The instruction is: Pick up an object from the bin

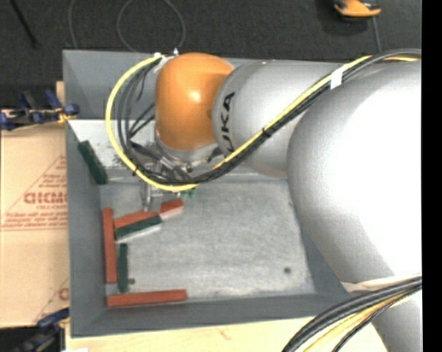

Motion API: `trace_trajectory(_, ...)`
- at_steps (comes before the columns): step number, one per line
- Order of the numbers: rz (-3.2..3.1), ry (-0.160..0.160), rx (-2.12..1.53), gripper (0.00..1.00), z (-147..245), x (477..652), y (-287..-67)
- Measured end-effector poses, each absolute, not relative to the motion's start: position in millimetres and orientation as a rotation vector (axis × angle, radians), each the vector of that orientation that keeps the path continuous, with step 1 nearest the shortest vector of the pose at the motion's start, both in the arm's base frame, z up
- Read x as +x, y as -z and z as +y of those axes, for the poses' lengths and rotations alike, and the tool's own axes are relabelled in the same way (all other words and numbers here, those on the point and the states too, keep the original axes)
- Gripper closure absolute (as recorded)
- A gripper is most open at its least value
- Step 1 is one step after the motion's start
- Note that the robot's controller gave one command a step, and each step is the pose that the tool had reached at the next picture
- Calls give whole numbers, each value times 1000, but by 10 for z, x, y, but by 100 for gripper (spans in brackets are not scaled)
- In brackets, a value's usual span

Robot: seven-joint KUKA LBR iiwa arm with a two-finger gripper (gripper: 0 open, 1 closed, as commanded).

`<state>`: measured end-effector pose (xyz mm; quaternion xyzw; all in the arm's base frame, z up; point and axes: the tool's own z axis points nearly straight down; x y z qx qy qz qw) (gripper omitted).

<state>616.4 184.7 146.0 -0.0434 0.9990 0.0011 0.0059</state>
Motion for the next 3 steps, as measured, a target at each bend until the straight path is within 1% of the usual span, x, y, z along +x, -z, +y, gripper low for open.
trace_trajectory(1,3132,1,-144,0,1849,6145,-1431)
trace_trajectory(2,3075,1,-653,0,1971,6073,-687)
trace_trajectory(3,3068,0,-652,100,1974,6093,-721)
